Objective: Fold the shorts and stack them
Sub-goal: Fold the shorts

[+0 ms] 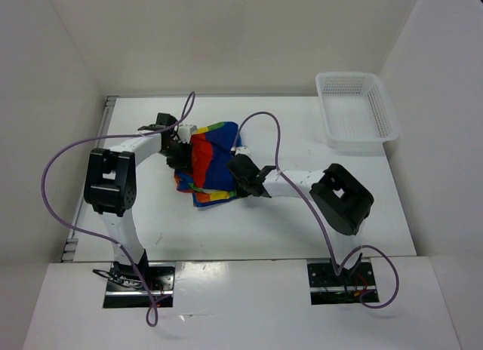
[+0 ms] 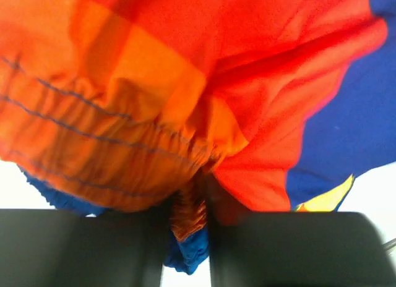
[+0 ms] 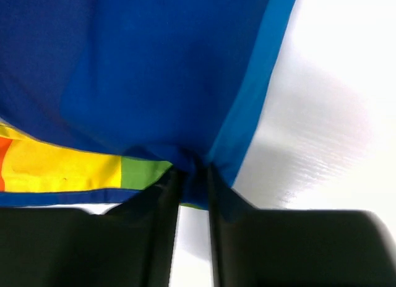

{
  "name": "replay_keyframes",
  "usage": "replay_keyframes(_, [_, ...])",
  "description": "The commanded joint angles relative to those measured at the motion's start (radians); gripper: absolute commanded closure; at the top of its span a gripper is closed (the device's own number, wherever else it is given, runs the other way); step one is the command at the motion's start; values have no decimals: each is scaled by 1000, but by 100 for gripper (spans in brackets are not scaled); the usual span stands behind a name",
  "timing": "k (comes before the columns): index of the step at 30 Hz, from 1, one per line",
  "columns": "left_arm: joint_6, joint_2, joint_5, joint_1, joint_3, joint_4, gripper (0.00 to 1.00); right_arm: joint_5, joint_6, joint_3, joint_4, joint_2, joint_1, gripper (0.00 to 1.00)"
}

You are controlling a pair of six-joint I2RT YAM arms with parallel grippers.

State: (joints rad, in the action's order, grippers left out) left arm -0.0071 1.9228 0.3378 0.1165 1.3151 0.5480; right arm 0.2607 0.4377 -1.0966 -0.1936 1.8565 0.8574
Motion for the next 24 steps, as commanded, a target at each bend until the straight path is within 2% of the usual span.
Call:
replay_keyframes(1, [7, 15, 62, 0, 9, -10, 74, -54, 61, 52, -9, 26, -3, 78])
replay_keyframes(2, [7, 15, 72, 0, 35, 22, 87, -66, 61, 52, -9, 17, -3, 84])
replay_keyframes(5, [7, -30, 96, 0, 67, 84, 100, -78, 73, 75, -35, -8, -3, 86])
replay_keyframes(9, [7, -139, 84, -9, 105, 154, 100, -87, 73, 99, -44, -40, -3, 87])
replay_keyframes(15, [7, -99, 108, -9, 190, 398, 97, -77, 53, 89, -76, -49, -3, 85])
replay_keyframes(17, [7, -64, 109, -18, 129, 432, 97, -77, 44, 80, -86, -40, -3, 78])
replay_keyframes(19, [7, -53, 109, -29, 76, 432, 91, -77, 44, 80, -86, -40, -3, 68])
replay_keyframes(20, [7, -38, 96, -29, 49, 412, 88, -77, 44, 80, -86, -40, -3, 56])
replay_keyframes(22, [7, -25, 72, -38, -28, 330, 79, -112, 32, 80, -86, -51, -3, 47])
replay_keyframes(24, [7, -7, 56, -38, -43, 278, 75, -144, -19, 80, -95, -98, -3, 36])
